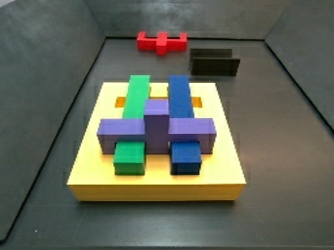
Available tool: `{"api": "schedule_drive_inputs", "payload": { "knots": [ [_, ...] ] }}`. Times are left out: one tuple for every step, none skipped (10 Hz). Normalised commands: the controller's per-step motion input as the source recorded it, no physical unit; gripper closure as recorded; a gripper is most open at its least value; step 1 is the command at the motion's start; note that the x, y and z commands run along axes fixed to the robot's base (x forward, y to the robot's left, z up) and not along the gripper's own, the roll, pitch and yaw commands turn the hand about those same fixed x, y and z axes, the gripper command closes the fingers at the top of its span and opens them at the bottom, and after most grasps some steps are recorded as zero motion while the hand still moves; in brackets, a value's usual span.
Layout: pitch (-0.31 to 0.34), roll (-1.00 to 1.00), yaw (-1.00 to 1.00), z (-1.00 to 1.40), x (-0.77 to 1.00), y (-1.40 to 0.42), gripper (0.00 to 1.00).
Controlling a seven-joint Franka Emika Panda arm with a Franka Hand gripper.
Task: Pick up the red object. Move up. Place the red object on the fixture. Regrasp the red object. Move to above the board. Insert the red object.
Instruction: Pick up the red object.
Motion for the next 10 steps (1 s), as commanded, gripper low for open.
{"api": "schedule_drive_inputs", "payload": {
  "knots": [
    [-0.101, -0.04, 0.00, -0.89, 0.03, 0.65, 0.00],
    [-0.087, 0.00, 0.00, -0.95, 0.01, 0.69, 0.00],
    [-0.073, 0.00, -0.03, -1.00, 0.00, 0.73, 0.00],
    [-0.063, -0.01, -0.02, -1.00, 0.03, 0.45, 0.00],
    [-0.019, 0.00, -0.04, -1.00, 0.16, 0.15, 0.00],
    [0.000, 0.00, -0.04, -1.00, 0.15, 0.15, 0.00],
    [0.000, 0.00, -0.03, -1.00, 0.15, 0.14, 0.00],
    [0.000, 0.00, -0.07, -1.00, 0.13, 0.10, 0.00],
    [-0.003, 0.00, -0.08, -1.00, 0.10, 0.08, 0.00],
    [-0.053, 0.00, -0.06, -1.00, 0.04, 0.07, 0.00]
  ]
}}
